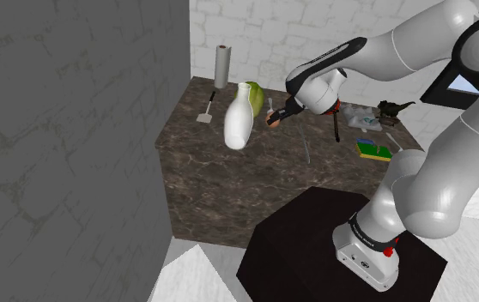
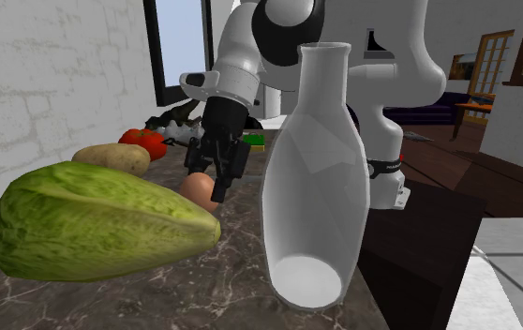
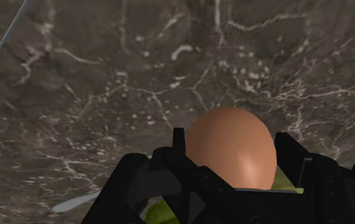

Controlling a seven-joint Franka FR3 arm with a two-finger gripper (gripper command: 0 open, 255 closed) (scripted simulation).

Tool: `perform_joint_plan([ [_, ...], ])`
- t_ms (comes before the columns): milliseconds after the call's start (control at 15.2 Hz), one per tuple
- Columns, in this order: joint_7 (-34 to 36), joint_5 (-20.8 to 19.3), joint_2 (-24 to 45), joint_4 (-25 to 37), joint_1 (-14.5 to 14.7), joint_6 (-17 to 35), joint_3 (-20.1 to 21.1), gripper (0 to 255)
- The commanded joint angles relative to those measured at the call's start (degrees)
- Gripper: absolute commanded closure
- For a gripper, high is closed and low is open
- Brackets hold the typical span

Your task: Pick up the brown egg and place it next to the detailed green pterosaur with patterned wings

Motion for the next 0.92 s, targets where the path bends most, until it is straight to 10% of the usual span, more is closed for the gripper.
perform_joint_plan([
  [0,-0.11,0.13,0.07,0.03,0.01,-0.02,-0.01,255],
  [858,24.34,-29.01,-10.6,-0.89,-9.54,-5.73,6.06,255],
])
